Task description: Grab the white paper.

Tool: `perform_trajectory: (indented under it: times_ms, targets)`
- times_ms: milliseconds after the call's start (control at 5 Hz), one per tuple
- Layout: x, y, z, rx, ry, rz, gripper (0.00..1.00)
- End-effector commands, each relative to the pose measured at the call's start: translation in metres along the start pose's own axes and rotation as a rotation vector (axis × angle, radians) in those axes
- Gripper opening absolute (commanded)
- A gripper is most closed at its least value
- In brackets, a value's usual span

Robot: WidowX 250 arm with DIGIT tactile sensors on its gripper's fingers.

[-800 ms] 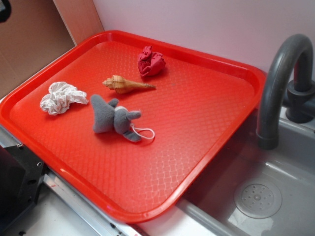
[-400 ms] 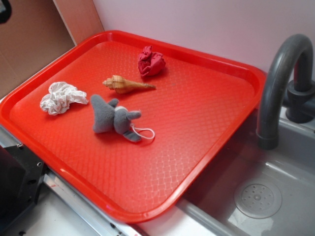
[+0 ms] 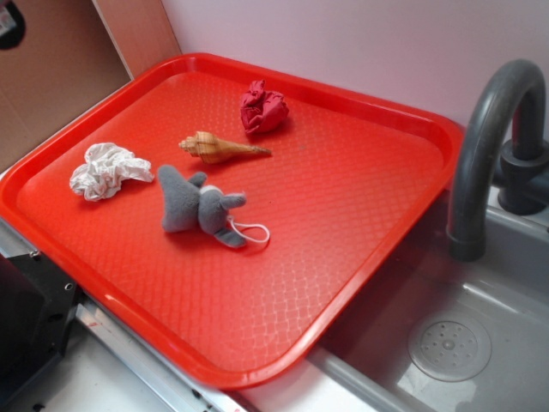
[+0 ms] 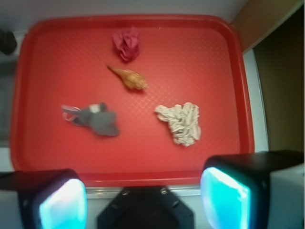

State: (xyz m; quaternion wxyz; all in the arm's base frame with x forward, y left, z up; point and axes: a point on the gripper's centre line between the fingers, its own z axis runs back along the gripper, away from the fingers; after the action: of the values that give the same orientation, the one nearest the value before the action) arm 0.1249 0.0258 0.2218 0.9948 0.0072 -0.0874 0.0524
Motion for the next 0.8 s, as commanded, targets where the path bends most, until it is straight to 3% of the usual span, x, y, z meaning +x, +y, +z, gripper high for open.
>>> perform_trajectory:
  times_ms: [0,400,600]
  targets:
    - [0.018,0.042,-0.026,0.039,-0.012,-0.045,1.00]
    - [0.021,0.049,-0.071,0.123,0.065,-0.060,1.00]
    - [0.026,0.049,-0.091,0.122,0.097,-0.062,1.00]
